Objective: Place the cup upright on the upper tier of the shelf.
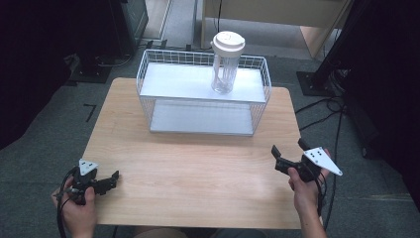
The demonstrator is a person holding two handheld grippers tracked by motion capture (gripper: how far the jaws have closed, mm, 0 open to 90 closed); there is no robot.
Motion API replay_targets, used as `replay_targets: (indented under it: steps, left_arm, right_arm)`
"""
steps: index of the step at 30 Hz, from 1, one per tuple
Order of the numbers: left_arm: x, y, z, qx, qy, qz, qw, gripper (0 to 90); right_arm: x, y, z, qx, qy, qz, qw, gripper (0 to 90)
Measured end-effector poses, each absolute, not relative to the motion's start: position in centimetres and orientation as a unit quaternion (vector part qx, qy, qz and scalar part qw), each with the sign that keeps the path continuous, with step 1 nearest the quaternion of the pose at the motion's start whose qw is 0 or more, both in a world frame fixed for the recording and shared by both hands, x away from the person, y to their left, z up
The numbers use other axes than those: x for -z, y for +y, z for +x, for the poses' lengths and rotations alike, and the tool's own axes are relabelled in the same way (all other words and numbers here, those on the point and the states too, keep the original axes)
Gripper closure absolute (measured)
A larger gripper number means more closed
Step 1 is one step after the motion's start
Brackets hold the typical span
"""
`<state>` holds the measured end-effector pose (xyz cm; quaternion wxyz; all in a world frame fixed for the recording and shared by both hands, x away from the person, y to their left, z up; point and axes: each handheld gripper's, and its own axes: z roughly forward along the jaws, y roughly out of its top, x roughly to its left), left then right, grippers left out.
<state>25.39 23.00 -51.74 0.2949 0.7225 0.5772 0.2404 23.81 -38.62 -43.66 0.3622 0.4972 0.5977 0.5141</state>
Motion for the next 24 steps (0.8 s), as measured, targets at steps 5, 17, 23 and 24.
replay_targets:
  steps: [5, 17, 23, 24]
  left_arm:
    - [51.7, 23.0, 25.4, -0.241, 0.575, 0.724, 0.296, 11.3]
    - [51.7, 23.0, 25.4, -0.241, 0.574, 0.724, 0.296, 11.2]
    - [51.7, 23.0, 25.4, -0.241, 0.574, 0.724, 0.296, 11.2]
    - [51.7, 23.0, 25.4, -0.241, 0.574, 0.725, 0.296, 11.2]
  right_arm:
    - [45.0, -39.1, 23.2, -0.499, 0.604, 0.504, 0.363, 1.3]
    - [48.1, -41.0, 21.2, -0.474, 0.608, 0.532, 0.349, 1.3]
    - [49.9, -41.9, 20.1, -0.452, 0.619, 0.549, 0.334, 1.3]
    - [50.1, -42.0, 19.9, -0.447, 0.622, 0.551, 0.331, 1.3]
